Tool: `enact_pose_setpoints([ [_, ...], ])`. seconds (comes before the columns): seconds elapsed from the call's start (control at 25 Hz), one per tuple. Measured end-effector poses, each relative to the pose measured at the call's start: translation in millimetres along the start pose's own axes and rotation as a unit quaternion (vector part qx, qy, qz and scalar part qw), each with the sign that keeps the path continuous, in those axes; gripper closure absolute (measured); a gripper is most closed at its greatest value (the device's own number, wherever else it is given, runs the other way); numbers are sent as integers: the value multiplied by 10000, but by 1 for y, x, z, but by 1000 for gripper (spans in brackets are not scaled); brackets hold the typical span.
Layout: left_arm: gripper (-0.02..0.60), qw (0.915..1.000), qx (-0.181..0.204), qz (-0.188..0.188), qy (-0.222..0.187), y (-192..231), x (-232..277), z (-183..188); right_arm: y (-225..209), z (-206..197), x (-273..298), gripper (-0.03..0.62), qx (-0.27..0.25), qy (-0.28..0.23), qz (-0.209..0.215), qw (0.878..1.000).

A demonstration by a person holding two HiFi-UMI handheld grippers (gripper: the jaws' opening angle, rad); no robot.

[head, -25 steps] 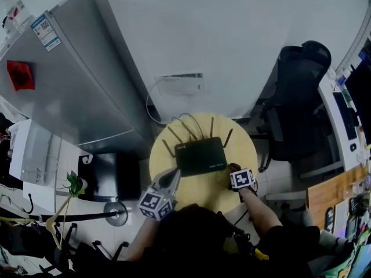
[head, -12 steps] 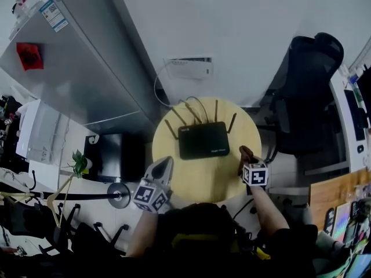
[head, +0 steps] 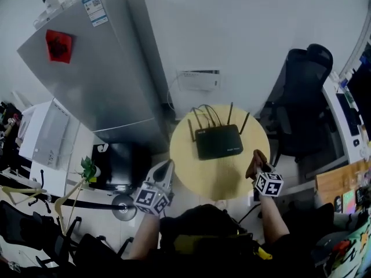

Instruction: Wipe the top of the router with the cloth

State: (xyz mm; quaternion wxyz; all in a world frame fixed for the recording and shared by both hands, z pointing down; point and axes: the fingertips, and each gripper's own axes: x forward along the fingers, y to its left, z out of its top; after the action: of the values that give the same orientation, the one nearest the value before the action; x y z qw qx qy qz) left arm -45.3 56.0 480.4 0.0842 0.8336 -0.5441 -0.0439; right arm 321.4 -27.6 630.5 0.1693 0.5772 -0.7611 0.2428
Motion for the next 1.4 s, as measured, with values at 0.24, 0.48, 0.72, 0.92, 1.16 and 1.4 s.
enact_pose_setpoints([
  [0.24,580,9996,-17,-257,-112,24,-69,5,65,-15,-64,531,137,-565,27,9983],
  [0.48,579,9976,-56,-643,-231,13,-123,19,155,-25,-146,531,-238,-1283,124,9914],
  [0.72,580,9961,-202,-801,-302,-13,-167,24,194,-11,-214,531,-231,-2107,242,9770],
  [0.92,580,9958,-61,-888,-200,-48,-179,24,171,-10,-263,533,-291,-2471,205,9683],
  [1.16,580,9964,-136,-764,-349,-89,-166,19,116,-15,-309,534,-372,-2668,193,9628],
  [1.4,580,9981,-234,-368,-435,-114,-156,4,87,-16,-326,536,-535,-2638,321,9626],
])
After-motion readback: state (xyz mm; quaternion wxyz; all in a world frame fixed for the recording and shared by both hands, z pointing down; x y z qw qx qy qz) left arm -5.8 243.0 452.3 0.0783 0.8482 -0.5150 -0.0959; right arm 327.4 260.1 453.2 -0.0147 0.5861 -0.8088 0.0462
